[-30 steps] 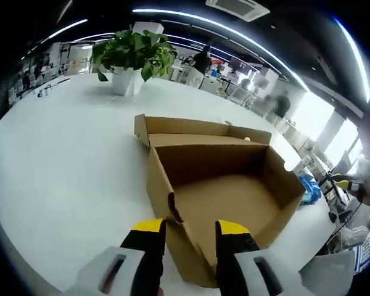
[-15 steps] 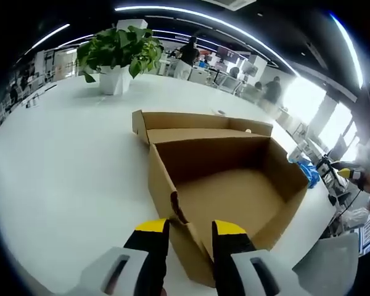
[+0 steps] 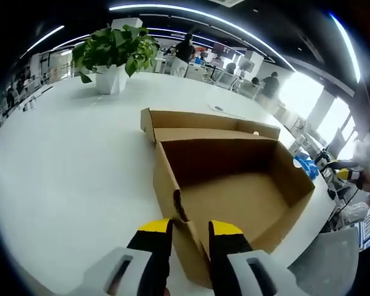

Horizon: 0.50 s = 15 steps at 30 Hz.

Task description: Operate the shoe box by opening the lid, removing the specified soft item, and placing it in the target area until the item is outside and the box remains undamaged.

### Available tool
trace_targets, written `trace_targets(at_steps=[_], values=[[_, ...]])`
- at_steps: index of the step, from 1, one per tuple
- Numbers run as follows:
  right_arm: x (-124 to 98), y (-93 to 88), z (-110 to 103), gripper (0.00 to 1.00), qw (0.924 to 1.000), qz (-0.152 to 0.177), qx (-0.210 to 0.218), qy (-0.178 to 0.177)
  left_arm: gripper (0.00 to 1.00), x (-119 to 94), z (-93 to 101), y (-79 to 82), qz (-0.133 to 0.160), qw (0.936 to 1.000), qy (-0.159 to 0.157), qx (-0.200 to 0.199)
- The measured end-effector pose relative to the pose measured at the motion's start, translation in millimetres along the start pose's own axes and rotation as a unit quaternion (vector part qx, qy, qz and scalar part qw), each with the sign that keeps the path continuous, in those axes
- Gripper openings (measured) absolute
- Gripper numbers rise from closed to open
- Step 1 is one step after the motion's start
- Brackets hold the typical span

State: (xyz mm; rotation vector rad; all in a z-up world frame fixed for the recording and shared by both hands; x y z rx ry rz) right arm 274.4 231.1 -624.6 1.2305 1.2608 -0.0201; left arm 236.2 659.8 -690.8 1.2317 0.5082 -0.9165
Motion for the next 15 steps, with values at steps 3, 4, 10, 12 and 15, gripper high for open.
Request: trace_targets(at_steps=[3,4,10,12,15], values=[[5,3.3,0,0.37,1.0,0.001,0.001,0.002,0.21,0,0.0,-0.7,0.0,1.0,-0.001,-0.002],[6,4.5,0,0.37,1.0,0.002,0.001,0.003,0.21,-1,0.3,-0.9,0.0,1.0,-0.002,-0.002],[14,14.4,-1,0.36,0.9999,0.007,0.002,0.008,0.2,-1,3.3,-3.2,0.001,1.0,-0.005,-0.002],[18,17.2,-1,0.36,0.9999,0.007,0.0,0.009,0.2,-1,4.3,-3.6,0.0,1.0,-0.006,0.001],[25,21.3,-1,0.36,0.9999,0.004,-0.002,0.01,0.19,-1,4.1,-3.9,0.002,1.0,-0.003,-0.002]])
Point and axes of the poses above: the point that each gripper's makers call its tool centre point, and the gripper's own axes: x roughly forward along the fingers, z roughly to its right, y roughly out of its top, the point moved 5 cm from there along -x, roughly backward along the fingers, and after that the axes turned 8 degrees about -z, right-handed, at the moved point
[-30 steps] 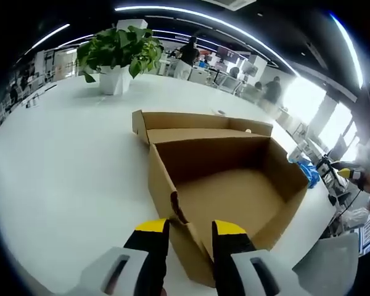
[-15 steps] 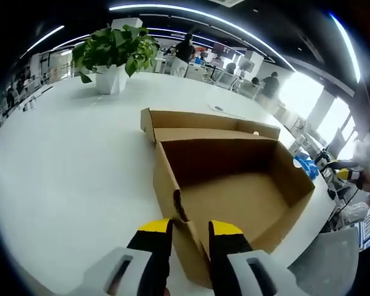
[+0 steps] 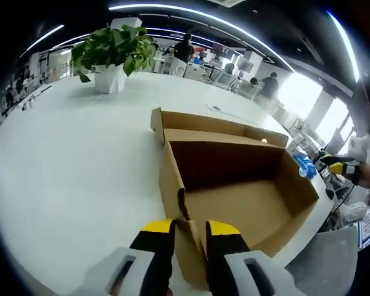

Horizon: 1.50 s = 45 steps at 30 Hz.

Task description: Operate the shoe box by opening the lid, removing the specified soft item, and placing it in the target area until the item is outside and the box remains undamaged.

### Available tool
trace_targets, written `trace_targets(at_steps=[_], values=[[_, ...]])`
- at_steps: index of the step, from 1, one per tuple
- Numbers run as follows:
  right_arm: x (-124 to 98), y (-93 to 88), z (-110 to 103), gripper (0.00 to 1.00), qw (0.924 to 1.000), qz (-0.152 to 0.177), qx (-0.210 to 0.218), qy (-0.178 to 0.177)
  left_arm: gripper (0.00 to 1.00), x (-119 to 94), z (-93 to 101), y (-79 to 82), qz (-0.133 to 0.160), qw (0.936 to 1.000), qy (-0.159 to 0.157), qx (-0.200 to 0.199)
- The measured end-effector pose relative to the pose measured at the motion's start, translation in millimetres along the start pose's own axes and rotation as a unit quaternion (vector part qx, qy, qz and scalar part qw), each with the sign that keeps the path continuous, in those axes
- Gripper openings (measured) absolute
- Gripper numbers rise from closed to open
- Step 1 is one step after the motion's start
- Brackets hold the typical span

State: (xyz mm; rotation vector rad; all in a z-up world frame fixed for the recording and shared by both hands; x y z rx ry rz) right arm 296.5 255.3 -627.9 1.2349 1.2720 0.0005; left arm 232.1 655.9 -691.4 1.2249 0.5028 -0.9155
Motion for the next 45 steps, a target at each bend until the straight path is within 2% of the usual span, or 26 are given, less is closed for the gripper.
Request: trace_targets(at_steps=[16,19,29,31,38,45], values=[[27,33.1,0,0.36,0.999,0.017,0.039,0.015,0.14,1,2.7,-1.0,0.001,0.9996,0.025,-0.012],[34,39.2,9,0.36,0.9973,0.017,0.068,0.019,0.13,1,2.5,-0.5,0.0,0.9995,0.03,-0.011],[63,62.5,16,0.35,0.9966,-0.006,0.082,-0.005,0.11,2,3.1,0.2,0.003,0.9989,0.042,-0.018],[69,69.4,25,0.35,0.9959,-0.006,0.09,-0.007,0.11,1,2.9,0.2,0.004,0.9989,0.043,-0.02],[83,80.6,29,0.34,0.995,-0.012,0.098,-0.014,0.1,1,2.2,0.0,0.008,0.9987,0.041,-0.028],[95,79.9,35,0.33,0.9931,-0.021,0.113,-0.02,0.1,2,1.9,-0.2,0.009,0.9984,0.043,-0.035]])
Point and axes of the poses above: the point that each gripper's makers call its tool centre point, and the gripper's own axes: x roughly forward along the fingers, z roughly to its right, y roughly out of its top, the point moved 5 cm from there along -x, roughly backward along the fingers, and after that the axes turned 8 degrees about -z, right-handed, at the moved point
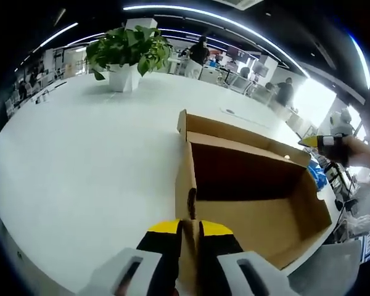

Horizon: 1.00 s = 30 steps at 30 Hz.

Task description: Operate the shoe box by opening the lid, removing the specified soft item, and placing it in the target area until the item is outside and the box remains undamaged.

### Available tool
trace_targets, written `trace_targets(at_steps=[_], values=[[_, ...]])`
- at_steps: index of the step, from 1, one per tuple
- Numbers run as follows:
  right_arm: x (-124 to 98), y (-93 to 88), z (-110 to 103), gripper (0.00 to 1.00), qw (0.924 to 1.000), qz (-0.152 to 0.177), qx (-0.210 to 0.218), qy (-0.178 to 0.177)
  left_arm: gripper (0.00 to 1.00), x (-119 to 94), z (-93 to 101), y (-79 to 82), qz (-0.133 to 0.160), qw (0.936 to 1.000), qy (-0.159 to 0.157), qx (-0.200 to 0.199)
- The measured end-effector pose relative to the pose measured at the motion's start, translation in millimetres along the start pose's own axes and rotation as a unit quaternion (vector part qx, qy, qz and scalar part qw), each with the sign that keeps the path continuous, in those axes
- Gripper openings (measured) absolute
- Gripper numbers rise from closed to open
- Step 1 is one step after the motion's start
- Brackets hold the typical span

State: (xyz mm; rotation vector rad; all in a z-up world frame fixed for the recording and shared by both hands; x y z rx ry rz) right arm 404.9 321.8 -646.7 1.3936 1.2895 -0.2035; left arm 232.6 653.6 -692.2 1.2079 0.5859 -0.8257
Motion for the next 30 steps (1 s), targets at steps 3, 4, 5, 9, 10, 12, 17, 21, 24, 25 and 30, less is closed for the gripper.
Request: trace_targets(at_steps=[3,4,5,9,10,12,17,21,24,25,30], values=[[8,-0.8,2,0.32,0.9999,-0.006,0.012,-0.004,0.1,0,0.0,-0.1,0.002,1.0,-0.001,-0.003],[10,-1.0,3,0.32,0.9998,-0.008,0.015,-0.005,0.1,0,0.2,-0.1,0.003,1.0,-0.001,-0.003],[13,-1.1,3,0.32,0.9997,-0.01,0.019,-0.006,0.1,0,0.3,-0.1,0.003,1.0,0.0,-0.004],[22,0.9,1,0.32,0.9995,-0.014,0.027,-0.006,0.1,0,0.4,0.0,0.004,1.0,0.0,-0.007],[25,1.4,2,0.33,0.9994,-0.016,0.029,-0.008,0.1,0,0.4,0.0,0.004,1.0,0.0,-0.009],[30,1.9,2,0.32,0.9993,-0.018,0.032,-0.009,0.1,0,0.4,0.1,0.003,1.0,0.001,-0.009],[40,3.2,2,0.32,0.999,-0.027,0.036,-0.009,0.1,1,0.3,0.1,0.005,0.9999,0.0,-0.014],[48,2.9,6,0.31,0.9984,-0.037,0.042,-0.01,0.1,1,0.1,0.1,0.006,0.9998,-0.001,-0.017],[52,2.4,9,0.29,0.9977,-0.046,0.048,-0.015,0.1,1,-0.2,0.0,0.006,0.9998,-0.001,-0.017],[52,3.5,11,0.27,0.9974,-0.045,0.054,-0.019,0.1,1,-0.3,0.0,0.006,0.9999,-0.001,-0.016],[53,2.2,5,0.17,0.9964,-0.048,0.066,-0.026,0.1,1,0.0,0.3,0.005,0.9998,0.003,-0.018]])
Point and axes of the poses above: the point that each gripper's makers call its tool centre point, and the gripper's own axes: x roughly forward along the fingers, z roughly to its right, y roughly out of its top, the point moved 5 cm from there along -x, roughly backward along the fingers, and after that the axes turned 8 degrees about -z, right-handed, at the moved point
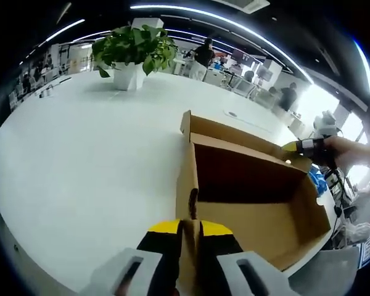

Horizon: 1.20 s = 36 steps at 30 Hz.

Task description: Operate the shoe box by opening the lid, removing the specified soft item, and placing it in the target area until the item is outside and the box remains undamaged.

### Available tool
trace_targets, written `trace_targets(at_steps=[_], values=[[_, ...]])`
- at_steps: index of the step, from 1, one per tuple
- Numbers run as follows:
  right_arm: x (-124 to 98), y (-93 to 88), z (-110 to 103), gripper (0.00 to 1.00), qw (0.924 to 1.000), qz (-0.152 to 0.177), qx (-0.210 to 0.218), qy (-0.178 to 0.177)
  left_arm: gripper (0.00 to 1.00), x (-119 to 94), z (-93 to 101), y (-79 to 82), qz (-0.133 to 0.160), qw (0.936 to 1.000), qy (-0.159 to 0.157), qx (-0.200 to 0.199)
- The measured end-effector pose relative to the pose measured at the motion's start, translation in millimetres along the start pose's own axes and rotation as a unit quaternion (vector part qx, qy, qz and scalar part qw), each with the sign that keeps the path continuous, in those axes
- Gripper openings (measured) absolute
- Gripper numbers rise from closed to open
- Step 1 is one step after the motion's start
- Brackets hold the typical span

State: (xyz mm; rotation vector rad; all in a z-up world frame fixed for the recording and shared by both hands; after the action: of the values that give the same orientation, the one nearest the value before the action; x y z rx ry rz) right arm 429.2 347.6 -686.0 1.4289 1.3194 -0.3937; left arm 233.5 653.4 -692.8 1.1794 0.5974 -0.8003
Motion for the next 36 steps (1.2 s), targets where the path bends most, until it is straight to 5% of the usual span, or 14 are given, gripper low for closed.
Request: trace_targets(at_steps=[11,14,36], values=[[-11,-7.6,-4,0.04,0.9985,-0.027,0.021,-0.044,0.09,3,0.1,0.2,0.0,1.0,0.0,-0.004],[-19,-8.2,-8,0.04,0.9961,-0.041,-0.024,-0.075,0.09,6,-0.3,2.1,-0.002,1.0,0.007,0.001],[-50,33.2,-14,0.02,0.994,0.034,-0.081,-0.065,0.06,7,-2.5,1.8,-0.012,0.9992,0.037,-0.008]])
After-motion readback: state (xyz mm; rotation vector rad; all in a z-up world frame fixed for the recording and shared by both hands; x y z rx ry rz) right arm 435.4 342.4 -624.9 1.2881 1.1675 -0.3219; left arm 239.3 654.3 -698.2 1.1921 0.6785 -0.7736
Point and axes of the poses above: the point that each gripper's makers call its tool centre point, and the gripper's own axes: x roughly forward along the fingers, z roughly to its right, y roughly out of its top, the point moved 5 cm from there along -x, roughly backward along the fingers, and after that the axes turned 8 degrees about -z, right-handed, at the moved point
